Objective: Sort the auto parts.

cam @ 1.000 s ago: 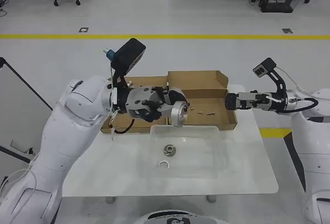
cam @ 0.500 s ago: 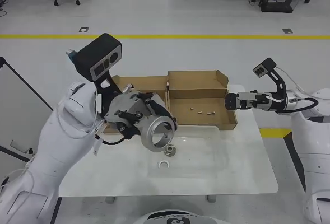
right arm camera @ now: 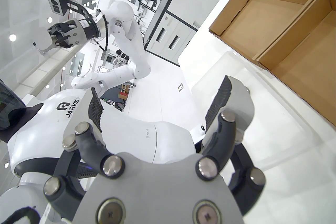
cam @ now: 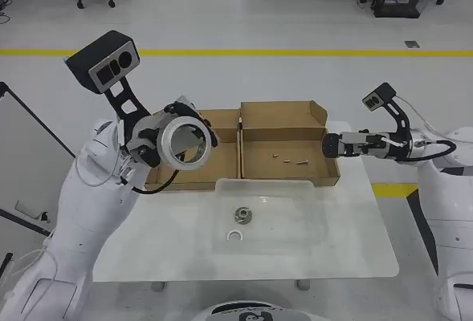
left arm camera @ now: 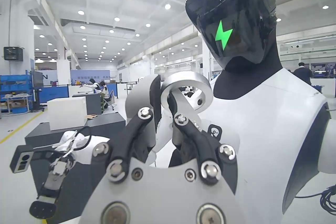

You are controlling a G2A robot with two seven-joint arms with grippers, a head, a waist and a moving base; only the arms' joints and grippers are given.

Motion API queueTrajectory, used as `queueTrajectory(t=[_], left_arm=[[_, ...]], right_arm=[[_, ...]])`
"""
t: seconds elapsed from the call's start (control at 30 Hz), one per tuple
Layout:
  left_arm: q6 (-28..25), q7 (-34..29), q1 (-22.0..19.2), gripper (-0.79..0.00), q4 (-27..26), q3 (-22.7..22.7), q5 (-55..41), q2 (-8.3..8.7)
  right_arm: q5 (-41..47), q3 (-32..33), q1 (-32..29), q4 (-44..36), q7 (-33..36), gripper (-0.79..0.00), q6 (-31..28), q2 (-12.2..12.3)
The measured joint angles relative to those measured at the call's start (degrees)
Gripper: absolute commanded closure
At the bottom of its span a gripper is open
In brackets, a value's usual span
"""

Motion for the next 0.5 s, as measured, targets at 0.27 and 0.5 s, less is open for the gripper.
queueTrajectory(t=[0.27,0.5], left_arm=[[0.00,0.00,0.00,0.000,0.08,-0.02,0.11,0.00],[0.09,5.28,2.03,0.000,-1.99,0.19,-3.13,-0.47]], right_arm=[[0.00,0.00,0.00,0.00,0.00,-0.785,0.00,0.00],[0.00,0.00,0.00,0.00,0.00,-0.785,0.00,0.00]])
